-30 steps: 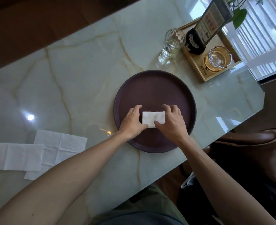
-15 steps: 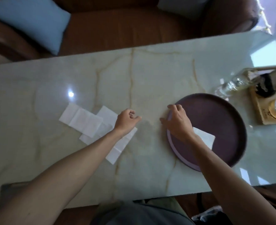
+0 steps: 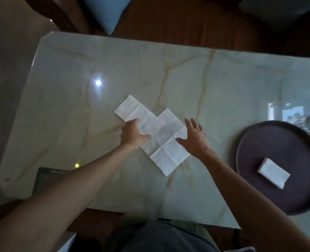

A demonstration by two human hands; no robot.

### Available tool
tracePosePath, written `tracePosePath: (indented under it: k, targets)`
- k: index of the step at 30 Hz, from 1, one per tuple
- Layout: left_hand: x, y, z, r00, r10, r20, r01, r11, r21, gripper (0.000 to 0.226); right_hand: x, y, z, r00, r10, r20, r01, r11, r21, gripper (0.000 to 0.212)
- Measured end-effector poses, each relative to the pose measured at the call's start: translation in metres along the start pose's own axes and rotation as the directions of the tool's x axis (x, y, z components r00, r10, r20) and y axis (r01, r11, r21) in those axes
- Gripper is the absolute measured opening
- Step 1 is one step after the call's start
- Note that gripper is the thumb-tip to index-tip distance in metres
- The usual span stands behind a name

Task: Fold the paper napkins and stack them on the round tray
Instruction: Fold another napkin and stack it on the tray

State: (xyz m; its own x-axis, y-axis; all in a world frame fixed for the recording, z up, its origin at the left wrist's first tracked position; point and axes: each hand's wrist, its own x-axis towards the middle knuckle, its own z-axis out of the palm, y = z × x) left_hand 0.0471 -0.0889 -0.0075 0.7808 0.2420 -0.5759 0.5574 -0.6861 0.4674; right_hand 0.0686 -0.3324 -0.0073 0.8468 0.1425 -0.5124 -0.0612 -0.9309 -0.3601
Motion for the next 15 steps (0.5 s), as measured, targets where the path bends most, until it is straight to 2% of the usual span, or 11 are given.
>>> tracePosePath:
  k: [4, 7, 10, 13, 15]
  targets:
    - [-0.005, -0.032, 0.001, 1.0, 0.01, -0.005, -0.01, 0.996, 0.087, 0.093, 0.008, -0.017, 0.019, 0.998, 0.062, 0.005, -0.062, 0.997, -0.05, 0.095]
    - [-0.018, -0.048, 0.012, 0.998, 0.05, -0.047, -0.044, 0.992, 0.118, 0.08, 0.009, -0.027, 0.033, 0.991, 0.119, -0.065, -0.123, 0.99, -0.073, 0.086]
    - [-0.032, -0.053, 0.028, 0.991, 0.099, -0.089, -0.09, 0.991, 0.101, 0.072, 0.011, -0.035, 0.042, 0.976, 0.202, -0.084, -0.205, 0.979, -0.022, 0.074]
    - [-0.041, -0.054, 0.041, 0.999, 0.044, -0.009, -0.044, 0.998, 0.034, 0.068, 0.01, -0.035, 0.049, 0.956, 0.287, -0.066, -0.284, 0.957, 0.057, 0.06]
    - [-0.042, -0.056, 0.046, 0.999, 0.022, 0.041, -0.023, 0.999, 0.023, 0.063, 0.007, -0.033, 0.051, 0.952, 0.304, -0.048, -0.303, 0.953, 0.029, 0.05]
